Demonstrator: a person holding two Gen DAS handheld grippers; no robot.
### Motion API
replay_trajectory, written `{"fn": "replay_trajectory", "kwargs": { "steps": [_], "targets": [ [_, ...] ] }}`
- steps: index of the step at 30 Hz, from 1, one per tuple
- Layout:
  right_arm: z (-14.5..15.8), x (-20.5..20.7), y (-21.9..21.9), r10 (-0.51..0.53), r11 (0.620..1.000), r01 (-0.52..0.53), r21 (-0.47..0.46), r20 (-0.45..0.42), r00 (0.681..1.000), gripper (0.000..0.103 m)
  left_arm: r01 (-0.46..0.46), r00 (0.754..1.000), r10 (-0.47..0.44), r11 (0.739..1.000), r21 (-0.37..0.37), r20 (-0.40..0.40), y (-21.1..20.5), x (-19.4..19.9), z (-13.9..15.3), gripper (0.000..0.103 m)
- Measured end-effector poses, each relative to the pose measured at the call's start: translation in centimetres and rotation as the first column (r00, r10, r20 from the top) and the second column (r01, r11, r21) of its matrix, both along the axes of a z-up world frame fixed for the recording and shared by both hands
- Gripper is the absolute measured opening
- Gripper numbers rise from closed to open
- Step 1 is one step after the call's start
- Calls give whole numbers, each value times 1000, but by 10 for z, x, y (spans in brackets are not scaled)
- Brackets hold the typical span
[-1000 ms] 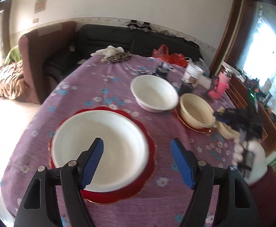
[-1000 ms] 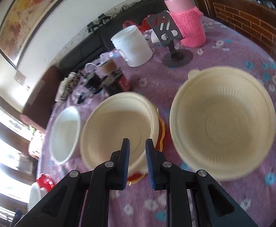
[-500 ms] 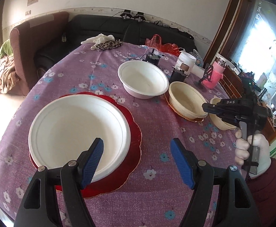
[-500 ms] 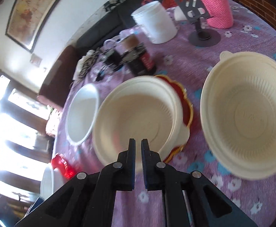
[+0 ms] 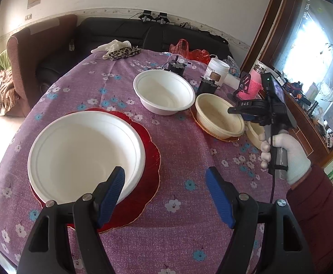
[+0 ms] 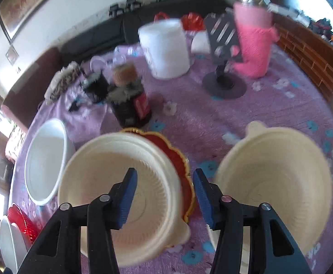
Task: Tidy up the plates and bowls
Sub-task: 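Grasp the cream bowl rim with the right gripper and lift it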
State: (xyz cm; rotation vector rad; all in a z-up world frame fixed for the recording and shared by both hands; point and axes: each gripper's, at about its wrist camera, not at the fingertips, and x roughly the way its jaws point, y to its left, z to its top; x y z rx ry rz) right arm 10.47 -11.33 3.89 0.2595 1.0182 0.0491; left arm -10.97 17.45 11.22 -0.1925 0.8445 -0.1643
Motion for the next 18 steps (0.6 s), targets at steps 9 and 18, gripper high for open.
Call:
{"fn": "replay_trajectory", "kwargs": {
  "steps": [9, 18],
  "targets": [
    [29, -52, -11, 52, 982, -63, 178, 65, 997, 10, -12, 1000, 11, 999, -36, -22, 5, -1, -6, 73],
    [20, -167, -42, 214, 969, -207, 136, -44, 976, 14, 42, 998, -43, 999, -24, -52, -20, -2, -13, 73]
  ]
}}
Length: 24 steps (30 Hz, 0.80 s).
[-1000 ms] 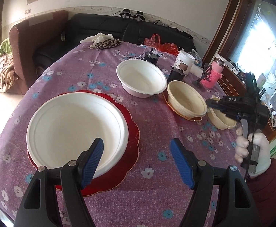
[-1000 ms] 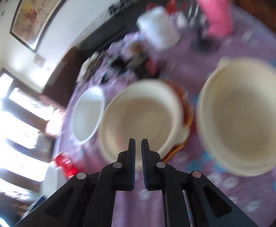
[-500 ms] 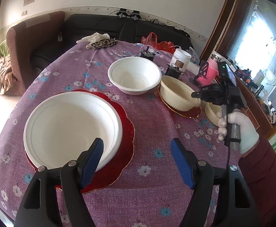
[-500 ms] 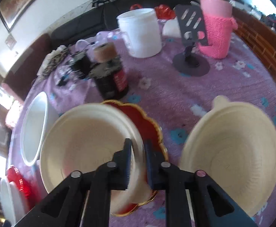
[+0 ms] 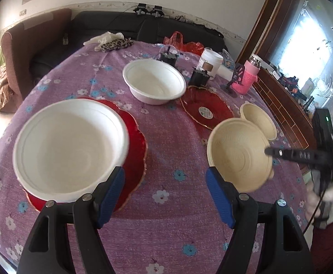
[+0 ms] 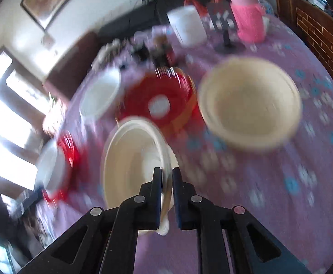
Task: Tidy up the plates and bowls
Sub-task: 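Grasp the cream bowl rim with the right gripper and lift it, then hold the cream bowl up with the right gripper while the left gripper reaches the red plate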
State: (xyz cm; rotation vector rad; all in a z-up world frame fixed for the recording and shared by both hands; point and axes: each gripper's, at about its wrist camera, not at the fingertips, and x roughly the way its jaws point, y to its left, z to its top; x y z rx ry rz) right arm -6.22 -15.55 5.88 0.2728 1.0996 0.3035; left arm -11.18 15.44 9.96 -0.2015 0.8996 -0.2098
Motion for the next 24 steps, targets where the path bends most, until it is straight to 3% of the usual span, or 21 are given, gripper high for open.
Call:
{"fn": "replay_trajectory", "kwargs": {
  "steps": [2, 4, 11, 17, 24],
  "targets": [
    [-1, -10, -7, -13, 998, 13, -66, 2, 1000, 34, 29, 999, -29, 1000, 6, -24, -13, 4, -4, 73],
    [6, -13, -16, -40, 998, 41, -50, 27, 999, 41, 63, 996, -61, 997, 38, -62, -33, 11, -10, 73],
    [32, 16, -22, -88, 996, 87, 14, 96, 991, 41, 149, 974, -138, 988, 48, -178, -86, 46, -28, 73],
    [35, 63, -5, -89, 996, 88, 23, 103, 991, 41, 78, 977, -84, 996, -39, -196, -80, 81, -31, 73],
    [23, 137, 11, -74, 995, 80, -61, 88, 993, 41, -23, 980, 1, 993, -112, -198, -69, 127, -42, 73]
  ]
}}
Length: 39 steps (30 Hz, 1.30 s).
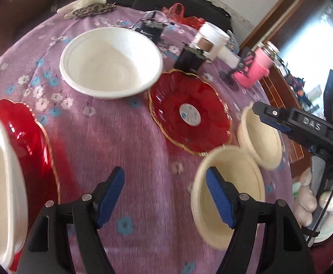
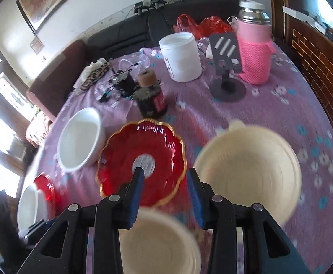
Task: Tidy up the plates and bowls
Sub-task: 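Hold the cream bowl up with the right gripper while the left gripper reaches the red plate, then grasp the gold-rimmed red plate rim with the left gripper and lift it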
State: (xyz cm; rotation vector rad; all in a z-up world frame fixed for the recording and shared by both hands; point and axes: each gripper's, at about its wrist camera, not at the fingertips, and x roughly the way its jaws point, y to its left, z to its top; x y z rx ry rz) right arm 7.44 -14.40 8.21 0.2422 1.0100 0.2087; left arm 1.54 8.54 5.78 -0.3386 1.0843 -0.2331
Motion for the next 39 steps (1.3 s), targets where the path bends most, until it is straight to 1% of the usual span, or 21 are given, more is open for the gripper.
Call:
{"fn": "replay_trajectory", "kwargs": {
  "steps": [2, 3, 5, 6, 7, 9, 11, 12, 16, 19, 21, 22, 23, 26, 27, 29, 30, 31, 33, 35, 39],
  "targets": [
    [-10, 20, 3, -1, 1000, 1, -10, -31, 1000, 41, -22, 1000, 22, 1000, -10, -10, 1, 10, -7, 73],
    [-16, 30, 3, -7, 1000, 6, -17, -46, 999, 41, -28, 999, 28, 1000, -14, -15, 1, 13, -10, 71],
    [-28, 44, 5, -7, 1000, 4, -30, -72, 997, 41, -31, 999, 30, 999, -21, -32, -1, 20, -17, 64],
    [-33, 49, 6, -7, 999, 4, -41, -87, 996, 41, -27, 999, 25, 999, -29, -47, -2, 25, -22, 57],
    [-39, 54, 7, -10, 999, 5, -51, -101, 995, 41, -23, 998, 21, 999, -37, -57, -4, 29, -26, 48],
    [-47, 61, 10, -9, 998, 2, -60, -116, 993, 41, -16, 997, 12, 998, -54, -77, -7, 37, -34, 42],
    [-53, 67, 16, 4, 997, -14, -71, -135, 991, 41, -19, 996, 12, 997, -81, -85, -8, 42, -40, 42],
    [-55, 71, 19, 12, 996, -24, -86, -140, 990, 41, -25, 997, 18, 995, -92, -76, -8, 43, -40, 42],
    [-64, 79, 28, 39, 991, -59, -117, -165, 986, 42, -36, 997, 28, 993, -116, -73, -5, 48, -41, 42],
    [-69, 79, 27, 60, 994, -75, -82, -177, 982, 42, -36, 998, 28, 990, -134, -62, -3, 47, -43, 42],
    [-71, 76, 25, 72, 996, -80, -35, -187, 980, 28, -40, 998, 32, 989, -146, -54, -2, 48, -43, 42],
    [-73, 75, 23, 82, 996, -84, 0, -196, 977, 15, -40, 998, 33, 988, -147, -52, -1, 49, -44, 42],
    [-72, 72, 21, 97, 995, -90, 46, -195, 976, 12, -41, 998, 34, 988, -150, -51, -1, 50, -44, 42],
    [-66, 63, 21, 104, 994, -97, 50, -161, 981, 10, -50, 998, 43, 986, -158, -45, -1, 51, -44, 43],
    [-64, 60, 19, 102, 993, -92, 70, -152, 983, 10, -47, 998, 41, 987, -155, -42, -1, 51, -44, 43],
    [-58, 57, 14, 94, 991, -79, 110, -133, 987, 7, -54, 998, 49, 988, -143, -36, -1, 49, -43, 38],
    [-54, 55, 12, 90, 989, -75, 124, -120, 989, 6, -54, 998, 50, 989, -140, -34, -2, 49, -43, 33],
    [-49, 52, 11, 79, 990, -65, 126, -109, 991, 6, -52, 998, 48, 989, -140, -35, -2, 48, -43, 29],
    [-41, 47, 10, 77, 988, -65, 140, -85, 993, 6, -48, 998, 43, 988, -147, -36, -2, 46, -43, 27],
    [-33, 40, 8, 75, 987, -64, 149, -65, 995, 6, -40, 999, 38, 989, -145, -17, -2, 43, -38, 27],
    [-17, 28, 3, 58, 982, -53, 181, -22, 998, 6, -37, 999, 42, 989, -146, 32, -2, 33, -19, 27]
  ]
}}
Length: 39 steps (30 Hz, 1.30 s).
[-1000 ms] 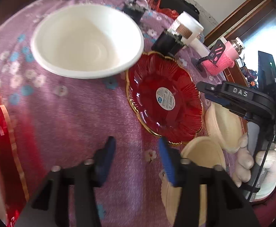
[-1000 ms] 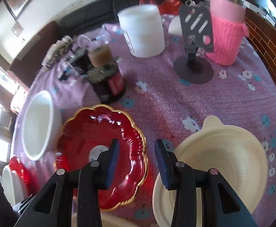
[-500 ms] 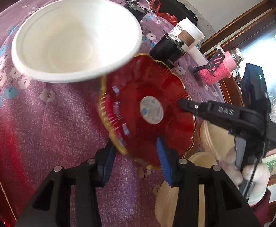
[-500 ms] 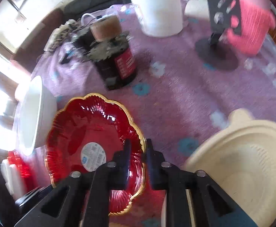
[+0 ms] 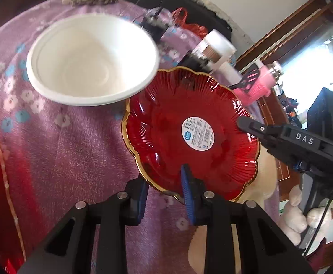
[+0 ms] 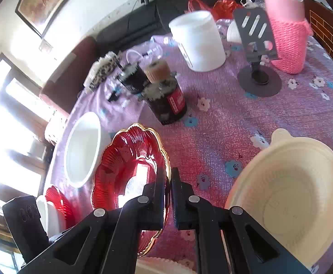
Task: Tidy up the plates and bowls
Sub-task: 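Grasp the gold-rimmed red plate rim with the left gripper and lift it, then lay the red plate onto the stacked plates and open the left gripper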
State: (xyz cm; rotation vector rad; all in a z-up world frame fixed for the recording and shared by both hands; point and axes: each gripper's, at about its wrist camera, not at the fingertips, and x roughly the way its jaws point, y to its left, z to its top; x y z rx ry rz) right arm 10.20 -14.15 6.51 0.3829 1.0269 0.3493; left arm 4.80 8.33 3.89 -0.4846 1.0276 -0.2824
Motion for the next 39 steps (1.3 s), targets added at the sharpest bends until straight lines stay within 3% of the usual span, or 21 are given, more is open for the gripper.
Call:
{"fn": "replay_trajectory", "kwargs": {
  "steps": [10, 15, 20, 29, 39],
  "targets": [
    [50, -31, 20, 7, 999, -12, 41, 118, 993, 7, -49, 990, 46, 999, 20, 130, 22, -33, 53, 27],
    [70, -52, 54, 51, 996, -62, 62, 159, 986, 7, -107, 975, 93, 992, 63, 200, 53, -66, 81, 27],
    [79, -73, 101, 120, 989, -134, 64, 184, 976, 7, -181, 963, 159, 980, 84, 219, 89, -98, 90, 27],
    [55, -105, 195, 239, 964, -253, 87, 146, 960, 8, -324, 932, 303, 942, 87, 199, 168, -153, 82, 27],
    [13, -109, 239, 276, 955, -281, 100, 57, 959, 9, -387, 916, 373, 919, 81, 144, 213, -180, 57, 27]
  ]
}}
